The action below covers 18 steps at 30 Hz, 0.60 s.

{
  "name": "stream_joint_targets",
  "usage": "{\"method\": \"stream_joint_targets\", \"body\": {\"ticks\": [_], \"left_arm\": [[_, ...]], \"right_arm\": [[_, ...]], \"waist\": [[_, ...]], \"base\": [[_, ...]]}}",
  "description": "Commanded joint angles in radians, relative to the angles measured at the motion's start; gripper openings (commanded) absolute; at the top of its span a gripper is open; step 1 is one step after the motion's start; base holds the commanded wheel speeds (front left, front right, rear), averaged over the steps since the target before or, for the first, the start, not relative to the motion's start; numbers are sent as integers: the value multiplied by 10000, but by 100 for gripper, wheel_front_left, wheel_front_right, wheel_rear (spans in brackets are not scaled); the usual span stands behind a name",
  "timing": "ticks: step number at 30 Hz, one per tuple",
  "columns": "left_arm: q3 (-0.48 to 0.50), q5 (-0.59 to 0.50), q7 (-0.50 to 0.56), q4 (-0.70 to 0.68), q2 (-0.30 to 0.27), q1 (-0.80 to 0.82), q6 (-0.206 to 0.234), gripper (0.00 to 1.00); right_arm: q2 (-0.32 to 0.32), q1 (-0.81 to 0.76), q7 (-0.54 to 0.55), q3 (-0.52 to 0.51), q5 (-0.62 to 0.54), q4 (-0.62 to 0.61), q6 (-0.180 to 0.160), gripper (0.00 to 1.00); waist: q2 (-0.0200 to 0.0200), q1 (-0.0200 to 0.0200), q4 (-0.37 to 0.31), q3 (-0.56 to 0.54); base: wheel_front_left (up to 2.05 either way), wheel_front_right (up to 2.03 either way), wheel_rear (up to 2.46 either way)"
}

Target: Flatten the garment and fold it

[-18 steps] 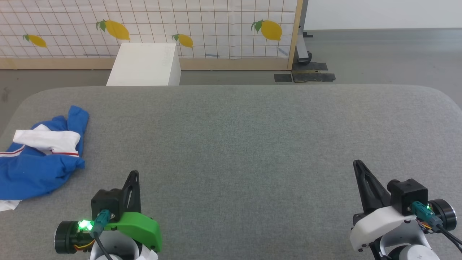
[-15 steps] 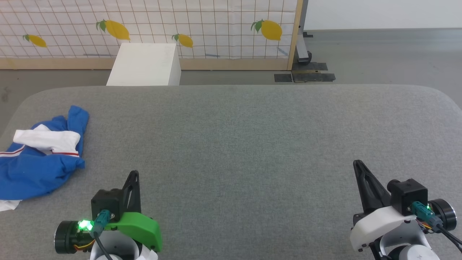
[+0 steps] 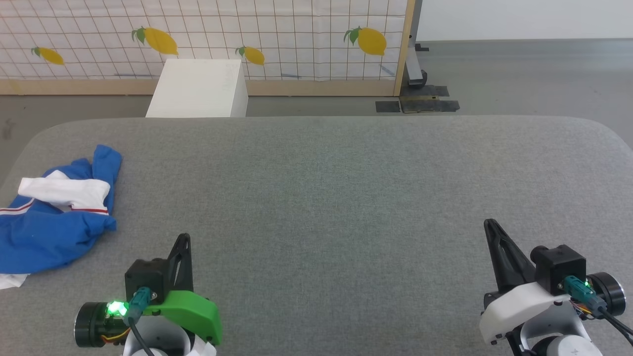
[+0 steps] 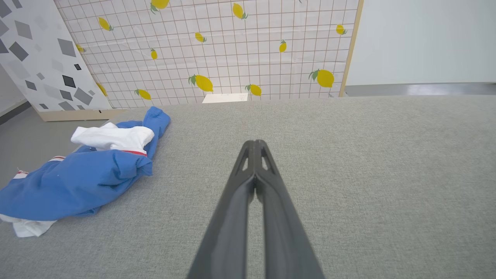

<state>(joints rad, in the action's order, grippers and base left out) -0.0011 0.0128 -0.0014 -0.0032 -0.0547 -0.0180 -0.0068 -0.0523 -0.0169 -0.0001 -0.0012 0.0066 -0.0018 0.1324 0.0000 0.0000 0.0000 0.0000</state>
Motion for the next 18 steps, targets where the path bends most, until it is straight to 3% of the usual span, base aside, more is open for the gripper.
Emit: {"method": "stream_joint_targets", "body": {"ticks": [1, 15, 16, 18], "left_arm": [[11, -128, 14, 32, 45, 180, 68, 0], [11, -128, 14, 32, 45, 180, 68, 0], [0, 3, -4, 0, 0, 0, 2, 100], [-8, 44, 0, -4, -2, -12, -2, 100]], "right_arm": [[20, 169, 1, 12, -66, 18, -17, 0], [20, 169, 1, 12, -66, 18, -17, 0], [0, 0, -5, -4, 5, 0, 0, 100], [-2, -6, 0, -8, 2, 0, 0, 100]], "waist": [[0, 0, 0, 0], [0, 0, 0, 0], [0, 0, 0, 0], [0, 0, 0, 0]], "base": [[0, 0, 0], [0, 0, 0], [0, 0, 0], [0, 0, 0]]}}
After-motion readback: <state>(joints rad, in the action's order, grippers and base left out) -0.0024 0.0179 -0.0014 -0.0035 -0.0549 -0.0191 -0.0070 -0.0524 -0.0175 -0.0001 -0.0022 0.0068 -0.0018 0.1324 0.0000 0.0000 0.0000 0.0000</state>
